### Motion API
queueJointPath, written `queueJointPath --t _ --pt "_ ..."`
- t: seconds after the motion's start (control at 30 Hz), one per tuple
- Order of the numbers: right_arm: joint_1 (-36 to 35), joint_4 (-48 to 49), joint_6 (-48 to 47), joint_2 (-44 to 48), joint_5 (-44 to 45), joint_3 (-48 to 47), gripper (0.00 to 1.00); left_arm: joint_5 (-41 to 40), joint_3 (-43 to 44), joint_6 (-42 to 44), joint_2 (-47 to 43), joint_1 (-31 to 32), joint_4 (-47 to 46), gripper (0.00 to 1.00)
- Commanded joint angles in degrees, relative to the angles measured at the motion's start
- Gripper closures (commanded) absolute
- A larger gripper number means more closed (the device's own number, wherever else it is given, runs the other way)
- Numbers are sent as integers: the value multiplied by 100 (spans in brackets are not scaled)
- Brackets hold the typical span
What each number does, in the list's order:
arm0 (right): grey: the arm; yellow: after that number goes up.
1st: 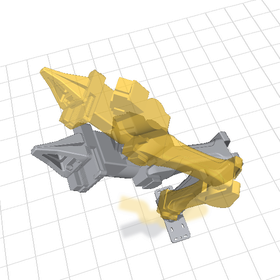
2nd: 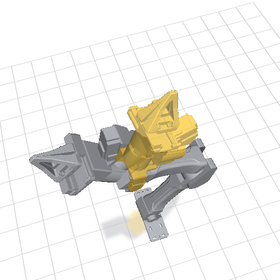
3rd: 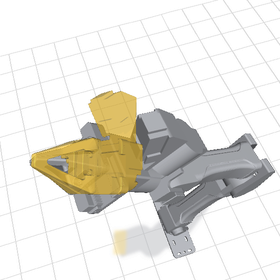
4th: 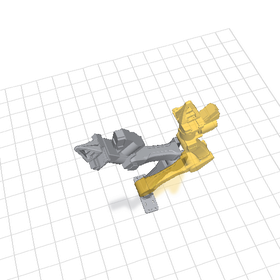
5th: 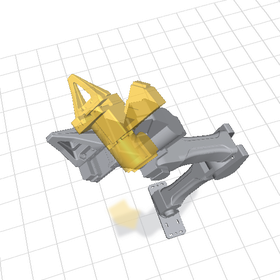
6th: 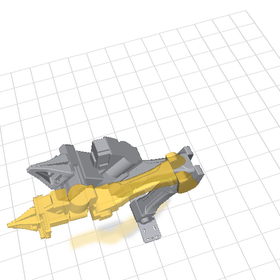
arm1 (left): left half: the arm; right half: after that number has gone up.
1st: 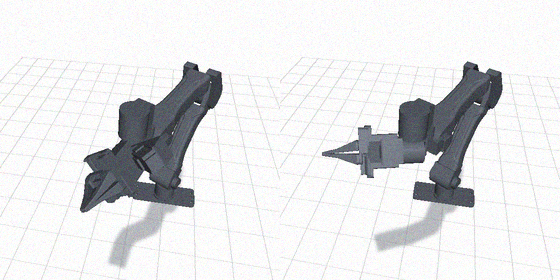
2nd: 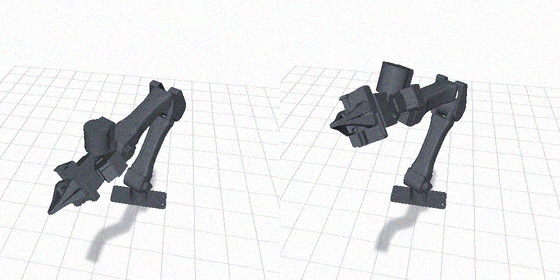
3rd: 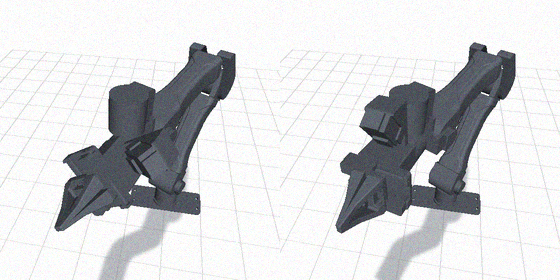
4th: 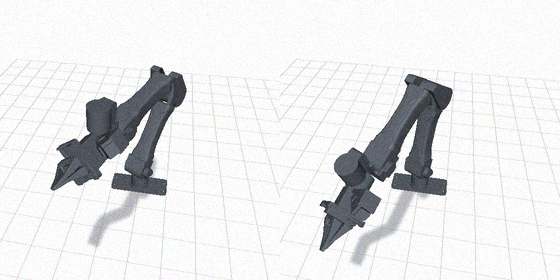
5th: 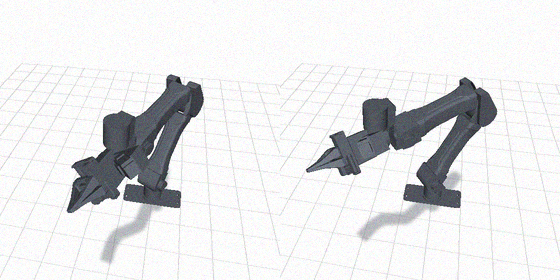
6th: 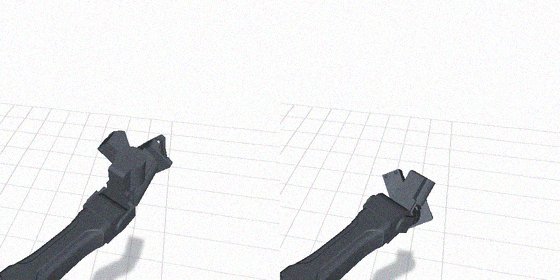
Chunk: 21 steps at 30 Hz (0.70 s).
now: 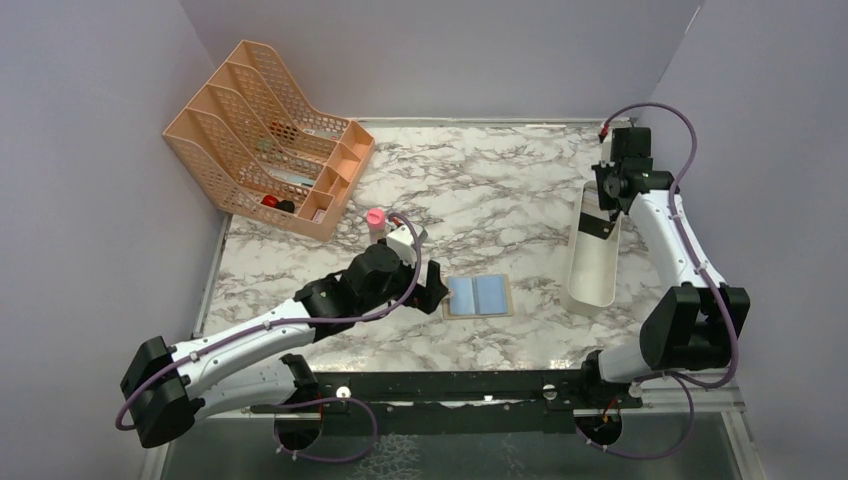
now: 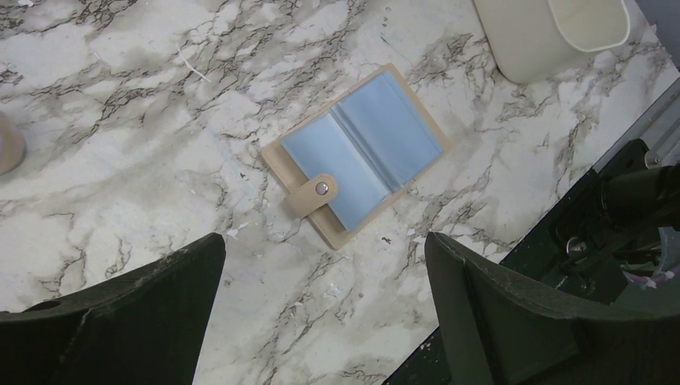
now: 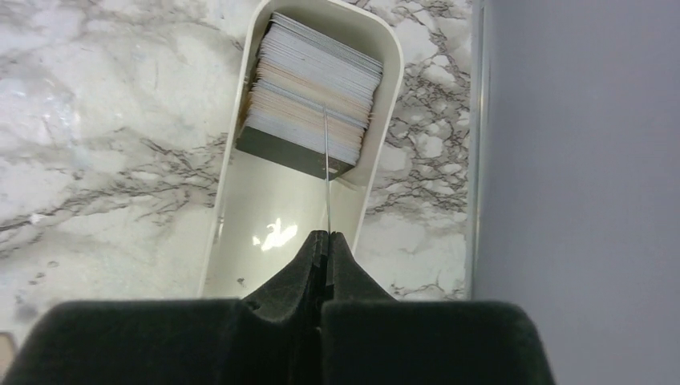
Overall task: Put the credit cards into the card holder
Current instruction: Pick up the credit card from the storage box.
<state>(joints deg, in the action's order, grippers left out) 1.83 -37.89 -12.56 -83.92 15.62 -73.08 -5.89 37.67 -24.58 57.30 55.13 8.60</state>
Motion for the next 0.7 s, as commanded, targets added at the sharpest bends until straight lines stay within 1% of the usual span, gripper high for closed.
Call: queueJointPath --t 0.0,0.1,0.23,0.37,0.57,0.67 --pt "-22 -277 896 361 -540 -404 99 -260 -63 -72 -235 19 73 3" --pt "-24 -325 1115 528 -1125 -490 99 -299 -49 -88 -263 15 129 5" --pt "-24 -215 1393 878 -1618 -352 99 -257 -56 -123 -249 15 173 11" --pt "-33 74 1786 1271 -2500 -72 99 -171 -85 -237 -208 15 177 17" --pt "-89 432 2491 1582 -3663 448 99 -25 -76 -425 -5 15 158 24" --pt "-133 563 2813 1662 -3896 815 99 33 -85 -568 117 15 122 26"
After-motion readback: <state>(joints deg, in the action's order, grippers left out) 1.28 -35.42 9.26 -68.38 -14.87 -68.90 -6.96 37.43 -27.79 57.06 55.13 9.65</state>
